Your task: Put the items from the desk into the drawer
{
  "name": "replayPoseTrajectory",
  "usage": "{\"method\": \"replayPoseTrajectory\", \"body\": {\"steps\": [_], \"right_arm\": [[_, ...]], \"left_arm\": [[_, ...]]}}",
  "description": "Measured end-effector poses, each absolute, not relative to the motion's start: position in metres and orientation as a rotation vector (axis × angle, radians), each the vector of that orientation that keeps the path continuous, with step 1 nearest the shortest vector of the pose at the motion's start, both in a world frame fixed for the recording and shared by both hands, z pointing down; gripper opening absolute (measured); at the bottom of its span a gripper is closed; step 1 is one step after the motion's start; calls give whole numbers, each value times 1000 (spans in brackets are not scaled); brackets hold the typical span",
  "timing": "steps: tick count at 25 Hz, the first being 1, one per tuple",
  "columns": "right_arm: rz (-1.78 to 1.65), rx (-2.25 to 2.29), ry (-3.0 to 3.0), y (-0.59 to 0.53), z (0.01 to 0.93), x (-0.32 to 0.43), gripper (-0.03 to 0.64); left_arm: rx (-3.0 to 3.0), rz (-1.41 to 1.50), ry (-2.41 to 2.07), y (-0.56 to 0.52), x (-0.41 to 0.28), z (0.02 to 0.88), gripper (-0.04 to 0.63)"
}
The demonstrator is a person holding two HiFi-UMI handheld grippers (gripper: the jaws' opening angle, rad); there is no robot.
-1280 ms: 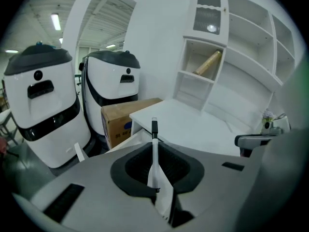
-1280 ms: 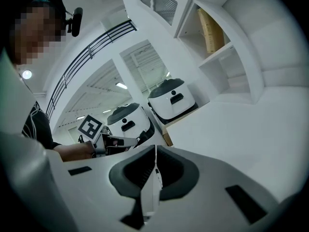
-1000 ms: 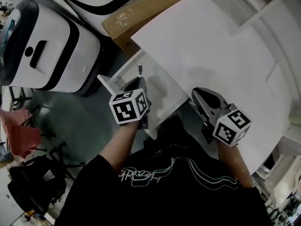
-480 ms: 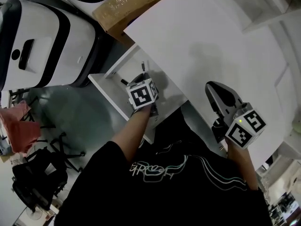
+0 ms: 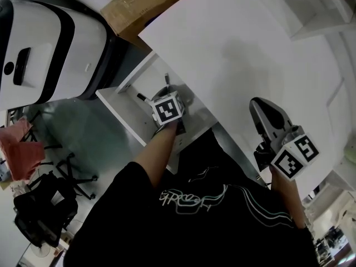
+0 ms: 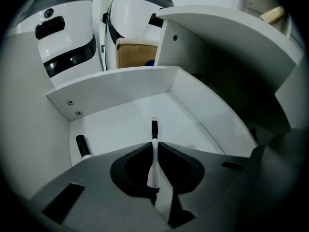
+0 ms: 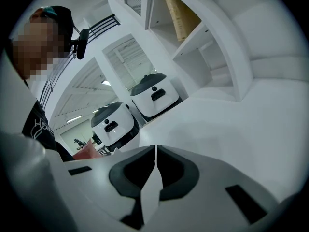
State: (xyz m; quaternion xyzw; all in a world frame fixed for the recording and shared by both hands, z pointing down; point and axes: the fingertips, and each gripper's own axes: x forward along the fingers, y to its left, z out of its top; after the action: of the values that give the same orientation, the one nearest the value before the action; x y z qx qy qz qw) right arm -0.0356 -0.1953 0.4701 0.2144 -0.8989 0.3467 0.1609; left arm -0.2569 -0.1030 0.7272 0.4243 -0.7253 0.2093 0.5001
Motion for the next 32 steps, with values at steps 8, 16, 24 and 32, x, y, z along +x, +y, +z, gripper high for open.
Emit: {"method": "replayPoseTrajectory", "body": {"steps": [8, 16, 24, 32], "right_arm": [[988, 619, -2567, -190, 469, -36, 48], [976, 584, -2625, -151, 445, -56, 48], [898, 522, -2753, -96, 393, -74, 48], [773, 412, -2897, -23, 313, -93, 48]], "left_arm": [[1080, 438, -1743, -112, -254, 728, 138], [1241, 158, -1690, -112, -244, 640, 232], [1612, 52, -1615, -72, -222, 485, 239], [1870, 11, -1671, 19, -238, 339, 137]]}}
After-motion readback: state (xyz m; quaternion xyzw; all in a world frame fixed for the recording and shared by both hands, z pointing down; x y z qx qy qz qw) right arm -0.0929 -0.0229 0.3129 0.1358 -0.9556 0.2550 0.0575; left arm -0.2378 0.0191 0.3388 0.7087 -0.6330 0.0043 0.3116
